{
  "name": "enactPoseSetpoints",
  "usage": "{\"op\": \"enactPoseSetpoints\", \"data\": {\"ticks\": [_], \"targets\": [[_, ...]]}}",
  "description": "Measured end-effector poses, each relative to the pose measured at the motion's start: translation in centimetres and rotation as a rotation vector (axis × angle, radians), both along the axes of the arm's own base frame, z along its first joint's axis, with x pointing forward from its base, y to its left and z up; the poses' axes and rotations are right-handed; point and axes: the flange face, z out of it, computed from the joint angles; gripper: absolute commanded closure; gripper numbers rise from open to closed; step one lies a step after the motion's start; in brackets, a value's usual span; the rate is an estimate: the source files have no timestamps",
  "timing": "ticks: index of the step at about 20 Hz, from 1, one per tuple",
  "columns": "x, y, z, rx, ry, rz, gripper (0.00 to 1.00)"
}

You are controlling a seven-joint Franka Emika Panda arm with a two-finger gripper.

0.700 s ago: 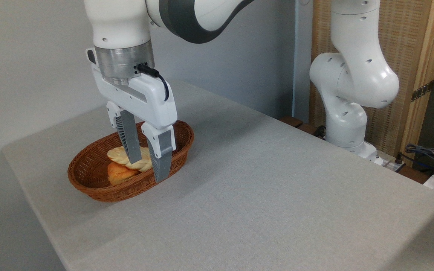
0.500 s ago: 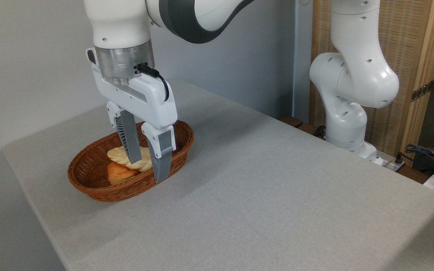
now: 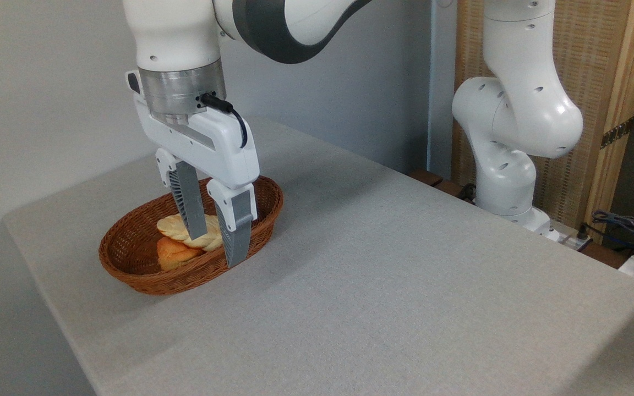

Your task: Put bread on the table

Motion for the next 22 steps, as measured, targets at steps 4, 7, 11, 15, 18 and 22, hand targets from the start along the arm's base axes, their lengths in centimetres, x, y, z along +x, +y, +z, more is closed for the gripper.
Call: {"op": "enactPoseSetpoints", "data": {"ticks": [4, 7, 11, 15, 18, 22], "targets": [[0.0, 0.0, 0.0, 0.000, 0.000, 0.000, 0.00], [0.0, 0.0, 0.0, 0.000, 0.000, 0.000, 0.00], [0.0, -0.2, 0.0, 0.000, 0.001, -0.004, 0.00], [0.1, -1.5, -0.7, 0.000, 0.012, -0.025, 0.00], [0.3, -4.2, -2.1, -0.005, 0.036, -0.068, 0.00], [0.4, -6.5, -3.3, -0.053, 0.058, -0.091, 0.00]]}}
